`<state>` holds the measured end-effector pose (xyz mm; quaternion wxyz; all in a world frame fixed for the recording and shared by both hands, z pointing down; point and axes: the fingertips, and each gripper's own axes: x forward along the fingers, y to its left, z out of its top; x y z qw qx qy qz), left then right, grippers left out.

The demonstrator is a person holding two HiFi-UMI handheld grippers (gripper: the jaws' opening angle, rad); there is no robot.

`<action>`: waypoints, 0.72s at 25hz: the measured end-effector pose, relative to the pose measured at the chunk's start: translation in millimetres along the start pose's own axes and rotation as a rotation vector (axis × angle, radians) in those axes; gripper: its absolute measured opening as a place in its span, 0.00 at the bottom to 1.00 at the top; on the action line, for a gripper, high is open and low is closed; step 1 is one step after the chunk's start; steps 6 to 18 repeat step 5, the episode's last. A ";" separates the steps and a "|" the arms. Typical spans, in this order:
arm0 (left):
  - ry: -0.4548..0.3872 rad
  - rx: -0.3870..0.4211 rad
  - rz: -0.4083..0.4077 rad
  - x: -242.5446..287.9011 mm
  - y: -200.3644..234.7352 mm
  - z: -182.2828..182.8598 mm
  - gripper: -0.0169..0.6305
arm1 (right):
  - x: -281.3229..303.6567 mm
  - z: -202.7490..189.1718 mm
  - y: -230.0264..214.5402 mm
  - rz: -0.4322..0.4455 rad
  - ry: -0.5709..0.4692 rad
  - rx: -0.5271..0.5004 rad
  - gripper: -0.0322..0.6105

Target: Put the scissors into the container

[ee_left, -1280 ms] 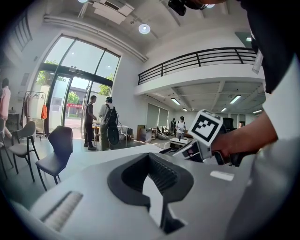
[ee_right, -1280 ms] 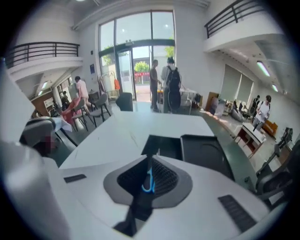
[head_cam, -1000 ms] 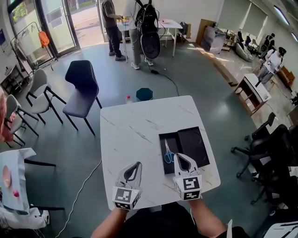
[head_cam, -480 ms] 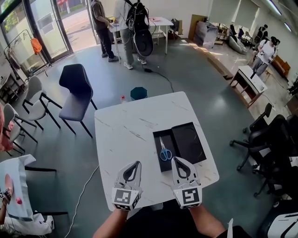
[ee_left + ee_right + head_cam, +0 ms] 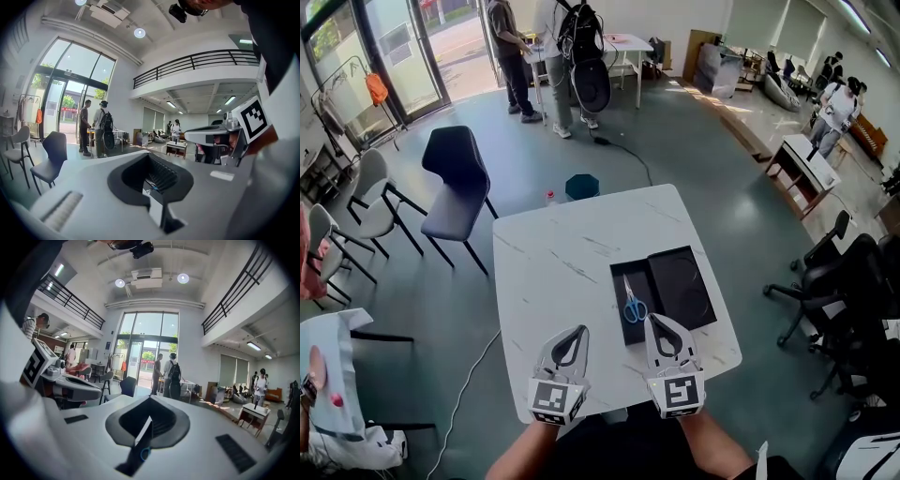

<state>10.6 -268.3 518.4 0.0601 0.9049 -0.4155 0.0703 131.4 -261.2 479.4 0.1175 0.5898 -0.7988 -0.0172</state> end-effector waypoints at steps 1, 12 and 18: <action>0.001 0.000 -0.002 -0.2 -0.9 -0.5 0.04 | -0.1 -0.6 -0.1 -0.002 0.001 0.002 0.06; 0.003 -0.001 -0.010 -0.2 -5.1 -1.2 0.04 | -0.4 -2.7 -0.6 -0.006 0.002 0.008 0.06; 0.003 -0.001 -0.010 -0.2 -5.1 -1.2 0.04 | -0.4 -2.7 -0.6 -0.006 0.002 0.008 0.06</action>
